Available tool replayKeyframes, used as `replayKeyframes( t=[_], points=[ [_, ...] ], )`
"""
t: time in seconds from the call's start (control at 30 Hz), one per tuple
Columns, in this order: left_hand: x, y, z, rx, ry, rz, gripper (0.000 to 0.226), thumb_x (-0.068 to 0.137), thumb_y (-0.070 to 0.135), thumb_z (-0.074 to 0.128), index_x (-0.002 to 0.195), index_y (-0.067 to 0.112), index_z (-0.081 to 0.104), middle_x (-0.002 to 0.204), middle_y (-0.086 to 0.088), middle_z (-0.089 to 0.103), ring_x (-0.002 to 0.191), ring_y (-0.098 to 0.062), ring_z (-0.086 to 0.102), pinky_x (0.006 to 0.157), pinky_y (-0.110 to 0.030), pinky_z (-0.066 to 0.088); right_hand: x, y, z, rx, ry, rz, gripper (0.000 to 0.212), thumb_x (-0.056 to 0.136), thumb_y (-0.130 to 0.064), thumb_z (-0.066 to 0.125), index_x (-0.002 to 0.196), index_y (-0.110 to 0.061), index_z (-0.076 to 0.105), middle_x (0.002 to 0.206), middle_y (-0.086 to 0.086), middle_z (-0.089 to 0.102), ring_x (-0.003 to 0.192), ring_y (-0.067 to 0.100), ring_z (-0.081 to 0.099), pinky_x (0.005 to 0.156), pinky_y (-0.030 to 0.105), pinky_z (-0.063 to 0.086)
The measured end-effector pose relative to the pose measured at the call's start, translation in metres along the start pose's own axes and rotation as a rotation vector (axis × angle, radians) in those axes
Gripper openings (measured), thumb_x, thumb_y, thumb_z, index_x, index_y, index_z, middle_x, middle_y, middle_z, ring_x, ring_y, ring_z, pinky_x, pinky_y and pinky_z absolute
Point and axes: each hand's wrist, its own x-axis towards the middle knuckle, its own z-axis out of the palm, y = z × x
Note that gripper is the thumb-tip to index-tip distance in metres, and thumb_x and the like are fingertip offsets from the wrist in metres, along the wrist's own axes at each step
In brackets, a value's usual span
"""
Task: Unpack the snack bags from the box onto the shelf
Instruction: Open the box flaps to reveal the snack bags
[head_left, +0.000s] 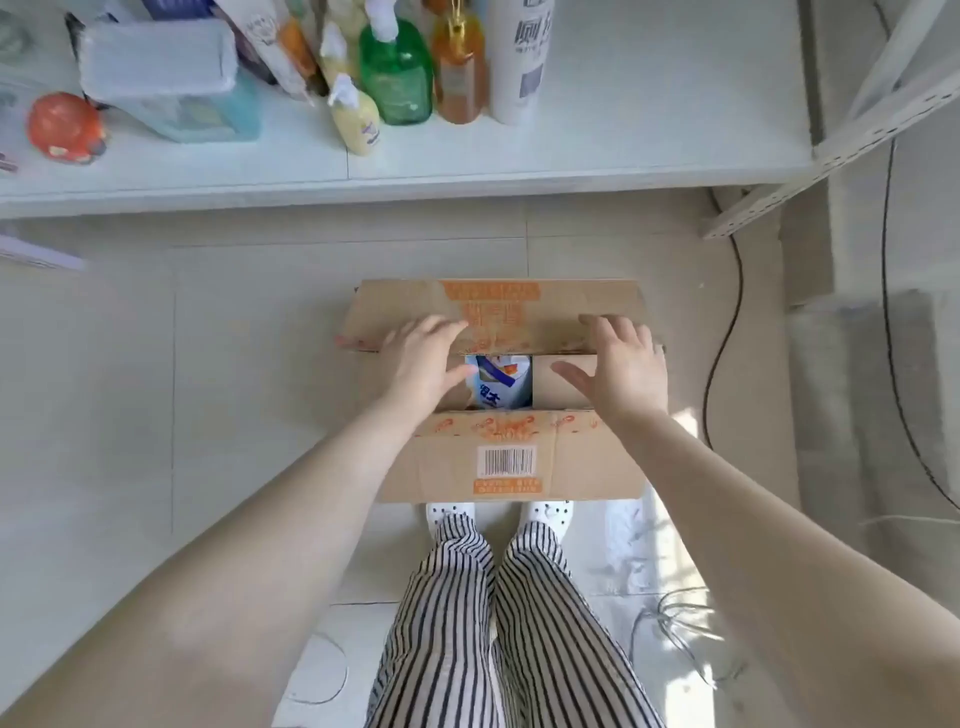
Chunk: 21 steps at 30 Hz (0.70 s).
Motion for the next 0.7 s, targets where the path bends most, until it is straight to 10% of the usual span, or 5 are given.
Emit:
replayKeyframes(
  t=[0.47, 0.7],
  points=[
    [0.033, -0.024, -0.011, 0.154, 0.234, 0.139, 0.032, 0.086, 0.045, 0.062, 0.109, 0.025, 0.071, 0.106, 0.005, 0.071, 0.097, -0.023, 0.065, 0.074, -0.032, 0.044, 0.040, 0.028, 0.000, -0.060, 0.230, -0.054, 0.063, 0.076, -0.063, 0.069, 0.119, -0.017, 0.065, 0.111, 0.007, 0.067, 0.107, 0.035, 0.055, 0.088, 0.041, 0.038],
    [0.097, -0.012, -0.053, 0.108, 0.462, -0.136, 0.039, 0.088, 0.059, 0.050, 0.094, 0.028, 0.072, 0.094, -0.001, 0.070, 0.102, -0.027, 0.056, 0.103, -0.041, 0.024, 0.100, 0.018, -0.031, 0.364, 0.392, 0.314, 0.083, 0.077, -0.065, 0.067, 0.139, -0.016, 0.043, 0.134, 0.010, 0.050, 0.127, 0.031, 0.044, 0.103, 0.045, 0.037]
  ],
)
